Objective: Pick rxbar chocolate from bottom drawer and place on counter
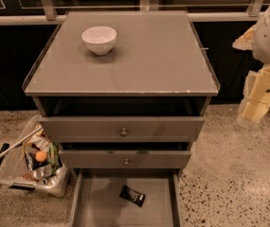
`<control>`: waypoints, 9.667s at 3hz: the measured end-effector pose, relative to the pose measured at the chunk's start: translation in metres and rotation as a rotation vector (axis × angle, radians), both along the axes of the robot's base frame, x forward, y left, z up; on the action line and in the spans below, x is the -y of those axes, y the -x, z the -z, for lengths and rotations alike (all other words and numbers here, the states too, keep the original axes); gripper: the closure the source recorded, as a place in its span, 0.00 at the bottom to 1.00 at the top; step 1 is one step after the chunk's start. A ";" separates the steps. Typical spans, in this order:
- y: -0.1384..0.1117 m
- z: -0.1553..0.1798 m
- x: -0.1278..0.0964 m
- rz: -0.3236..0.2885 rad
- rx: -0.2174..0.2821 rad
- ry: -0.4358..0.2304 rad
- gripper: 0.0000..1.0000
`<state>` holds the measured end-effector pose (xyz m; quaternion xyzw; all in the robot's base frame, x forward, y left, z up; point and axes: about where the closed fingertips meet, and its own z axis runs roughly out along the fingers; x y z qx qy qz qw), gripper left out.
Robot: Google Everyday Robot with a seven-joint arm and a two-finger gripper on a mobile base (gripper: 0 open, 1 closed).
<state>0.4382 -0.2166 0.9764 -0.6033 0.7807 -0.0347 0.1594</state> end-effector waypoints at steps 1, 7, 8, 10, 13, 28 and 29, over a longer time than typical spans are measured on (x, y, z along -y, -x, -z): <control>0.001 0.000 -0.001 -0.002 0.004 -0.001 0.00; 0.005 0.116 -0.074 -0.167 0.129 -0.233 0.00; -0.002 0.145 -0.077 -0.159 0.106 -0.235 0.00; -0.032 0.239 -0.072 -0.159 0.086 -0.240 0.00; -0.048 0.335 -0.066 -0.150 0.098 -0.300 0.00; -0.061 0.766 -0.171 0.000 -0.093 -0.658 0.00; -0.077 0.786 -0.168 -0.001 -0.037 -0.681 0.00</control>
Offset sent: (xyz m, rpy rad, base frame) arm -0.0198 0.0442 -0.0426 0.0779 0.0181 0.0664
